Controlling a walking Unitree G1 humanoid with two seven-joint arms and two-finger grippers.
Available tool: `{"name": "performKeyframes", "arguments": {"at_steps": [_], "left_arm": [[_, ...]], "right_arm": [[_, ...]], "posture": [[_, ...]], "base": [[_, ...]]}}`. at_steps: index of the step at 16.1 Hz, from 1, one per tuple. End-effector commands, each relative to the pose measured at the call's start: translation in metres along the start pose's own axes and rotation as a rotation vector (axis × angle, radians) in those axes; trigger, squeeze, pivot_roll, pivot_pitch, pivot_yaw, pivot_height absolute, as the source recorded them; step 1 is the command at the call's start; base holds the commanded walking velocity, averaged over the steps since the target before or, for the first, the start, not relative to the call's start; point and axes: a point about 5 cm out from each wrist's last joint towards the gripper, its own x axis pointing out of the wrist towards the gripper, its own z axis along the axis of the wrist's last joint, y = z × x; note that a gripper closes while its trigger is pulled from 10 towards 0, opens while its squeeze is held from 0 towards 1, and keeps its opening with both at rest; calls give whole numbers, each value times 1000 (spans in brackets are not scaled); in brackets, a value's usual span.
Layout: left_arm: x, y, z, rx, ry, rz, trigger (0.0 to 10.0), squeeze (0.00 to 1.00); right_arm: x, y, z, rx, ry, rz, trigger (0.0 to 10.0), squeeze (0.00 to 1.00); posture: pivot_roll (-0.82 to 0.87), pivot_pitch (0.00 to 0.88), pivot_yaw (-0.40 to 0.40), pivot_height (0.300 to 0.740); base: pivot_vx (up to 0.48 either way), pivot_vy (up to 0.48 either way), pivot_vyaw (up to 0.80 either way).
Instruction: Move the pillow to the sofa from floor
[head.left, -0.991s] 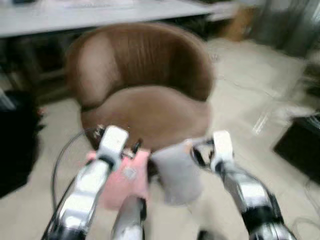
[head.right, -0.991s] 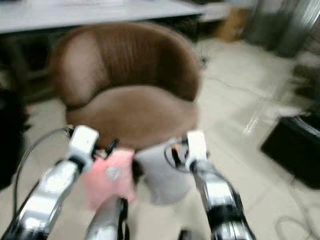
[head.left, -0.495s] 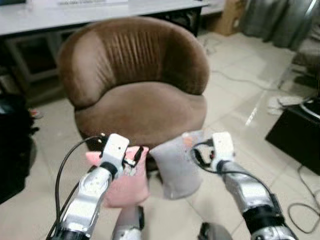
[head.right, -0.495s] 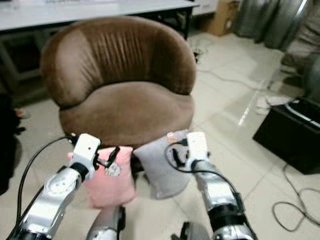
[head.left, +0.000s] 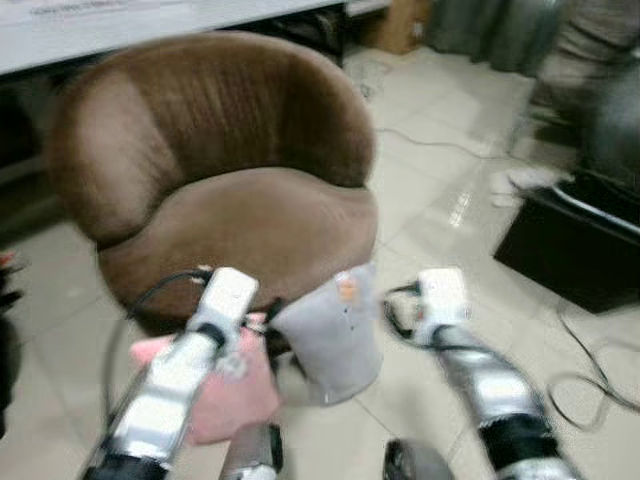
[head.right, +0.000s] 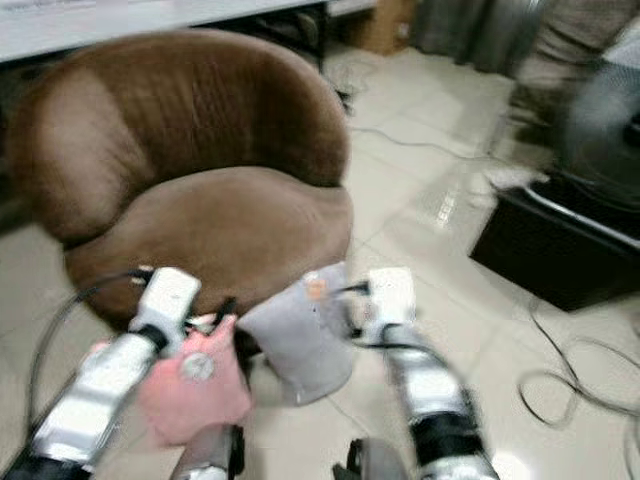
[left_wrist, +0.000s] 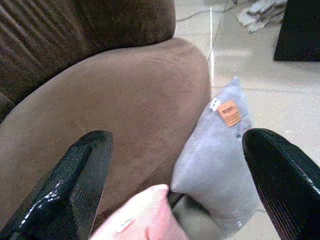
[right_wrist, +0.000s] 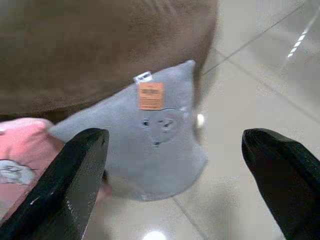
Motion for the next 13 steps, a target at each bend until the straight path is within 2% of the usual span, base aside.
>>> {"name": "performKeyframes", "arguments": {"at_steps": [1,9,13], "left_arm": [[3,-8,4,-2,-14,-30,10000,0],[4,-10,4,-14,-20,-19,10000,0],[5,-10,4,-15,-24,-19,10000,0]], "right_arm": [[-4,-13,4,-8,-10,-44,10000,0],[-3,-15,4,-34,14,-40,10000,0],[-2,-16,5,-42,19,-38,10000,0]], "posture": [[66,0,28,633],[79,0,3,633],[81,0,-3,633]], "base": [[289,0,0],[288,0,0],[288,0,-736]]}}
